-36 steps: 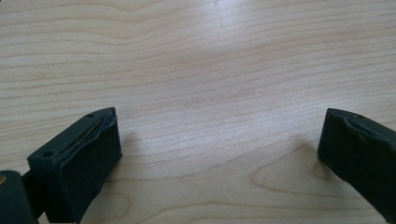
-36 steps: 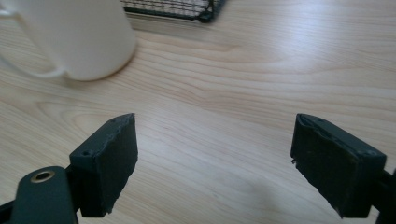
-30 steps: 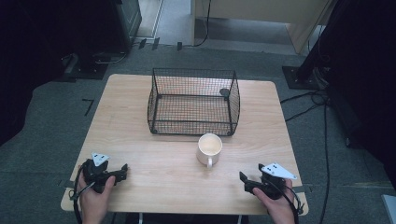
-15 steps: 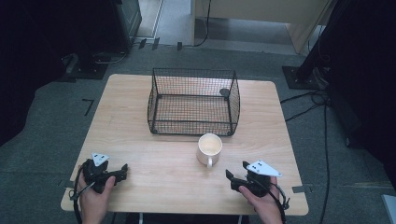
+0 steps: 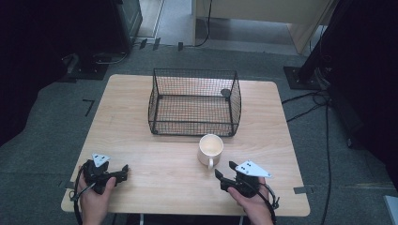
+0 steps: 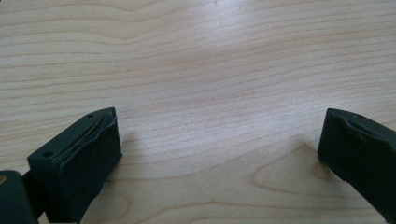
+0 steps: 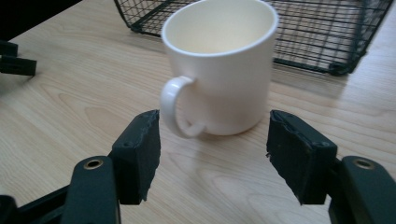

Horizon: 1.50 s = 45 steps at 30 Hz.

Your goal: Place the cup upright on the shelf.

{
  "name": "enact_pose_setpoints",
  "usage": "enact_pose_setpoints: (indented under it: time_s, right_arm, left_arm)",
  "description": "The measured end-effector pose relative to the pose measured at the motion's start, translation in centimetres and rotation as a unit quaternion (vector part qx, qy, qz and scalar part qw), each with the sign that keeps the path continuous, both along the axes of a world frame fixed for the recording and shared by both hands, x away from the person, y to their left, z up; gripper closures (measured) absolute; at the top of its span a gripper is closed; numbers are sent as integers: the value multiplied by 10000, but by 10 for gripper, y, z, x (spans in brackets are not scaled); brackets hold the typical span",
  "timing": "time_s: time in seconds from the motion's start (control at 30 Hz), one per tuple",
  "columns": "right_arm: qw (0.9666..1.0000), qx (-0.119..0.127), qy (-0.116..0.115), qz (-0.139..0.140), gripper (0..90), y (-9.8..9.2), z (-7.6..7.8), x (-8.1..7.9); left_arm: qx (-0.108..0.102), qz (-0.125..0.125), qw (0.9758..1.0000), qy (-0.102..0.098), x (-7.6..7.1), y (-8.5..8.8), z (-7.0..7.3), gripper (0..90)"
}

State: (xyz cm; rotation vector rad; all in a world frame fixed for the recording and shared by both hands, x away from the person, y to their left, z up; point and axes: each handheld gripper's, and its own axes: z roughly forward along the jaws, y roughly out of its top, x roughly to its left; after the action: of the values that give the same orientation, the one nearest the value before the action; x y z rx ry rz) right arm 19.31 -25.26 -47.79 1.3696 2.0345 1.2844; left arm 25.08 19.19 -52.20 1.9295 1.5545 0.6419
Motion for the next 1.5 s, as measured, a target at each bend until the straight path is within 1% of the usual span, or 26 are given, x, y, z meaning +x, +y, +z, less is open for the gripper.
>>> enact_pose_setpoints:
  time_s: [0.1, 0.2, 0.27, 0.3, 0.33, 0.37, 0.4, 0.47, 0.53, 0.67, 0.7, 0.77, 0.87, 0.97, 1.0, 1.03, 1.07, 1.1, 1.17, 1.2, 1.3, 1.33, 1.5]
  right_arm:
    - [10000, -4, 27, 9, 410, 10, -1, 2]
    - [10000, 15, 47, 22, 434, 15, -1, 3]
    - [10000, -67, 3, -18, 486, 22, -1, 3]
    - [10000, -66, -27, -69, 547, 26, -1, 4]
    - [9998, -125, -71, -96, 573, 28, -2, 4]
    - [9998, -125, -71, -96, 573, 28, -2, 4]
    - [9997, -215, -71, -123, 579, 31, -3, 5]
    - [9996, -272, -45, -110, 587, 34, -5, 6]
    - [9991, -350, 7, -242, 608, 36, -8, 8]
    - [9989, -345, -21, -312, 614, 38, -9, 9]
    - [9986, -370, -40, -382, 611, 39, -10, 10]
    - [9985, -362, -13, -417, 613, 39, -10, 11]
    - [9979, -458, 31, -450, 633, 41, -13, 12]
    - [9978, -503, 14, -425, 650, 41, -14, 13]
    - [9975, -553, 10, -436, 659, 41, -14, 13]
    - [9972, -600, 18, -442, 671, 41, -14, 13]
    - [9971, -630, 13, -435, 708, 40, -15, 13]
    - [9972, -608, 18, -431, 764, 37, -14, 13]
    - [9972, -599, 10, -445, 773, 35, -15, 13]
    - [9972, -605, -5, -433, 784, 31, -15, 14]
    - [9973, -579, 16, -458, 783, 28, -14, 14]
    - [9970, -579, 23, -507, 783, 26, -14, 15]
    - [9969, -575, 73, -524, 782, 26, -13, 16]
  left_arm:
    - [0, 0, 10000, -4, 0, 0, 0, 0]
    - [0, -1, 10000, -4, 0, 0, 0, 0]
    - [0, -1, 10000, -4, 0, 0, 0, 0]
    - [2, -1, 10000, 1, 0, 0, 0, 0]
    - [2, -1, 10000, 1, 0, 0, 0, 0]
    - [3, -5, 10000, -1, 0, 0, 0, 0]
    - [2, -14, 10000, -2, 0, 0, 0, 0]
    - [6, -23, 10000, -2, 0, 0, 0, 0]
    - [7, -24, 10000, -3, 0, 0, 0, 0]
    - [7, -27, 10000, -3, 0, 0, 0, 0]
    - [9, -29, 10000, -3, 0, 0, 0, 0]
    - [10, -30, 10000, -1, 0, 0, 0, 0]
    - [11, -30, 10000, -2, 0, 0, 0, 0]
    - [9, -30, 10000, -3, 0, 0, 0, 0]
    - [11, -30, 10000, -2, 0, 0, 0, 0]
    - [10, -30, 10000, -2, 0, 0, 0, 0]
    - [10, -30, 10000, -2, 0, 0, 0, 0]
    - [11, -30, 10000, -2, 0, 0, 0, 0]
    - [10, -31, 10000, -2, 0, 0, 0, 0]
    - [11, -30, 10000, -2, 0, 0, 0, 0]
    - [11, -32, 10000, 1, 0, 0, 0, 0]
    - [10, -31, 10000, -1, 0, 0, 0, 0]
    - [10, -31, 10000, -2, 0, 0, 0, 0]
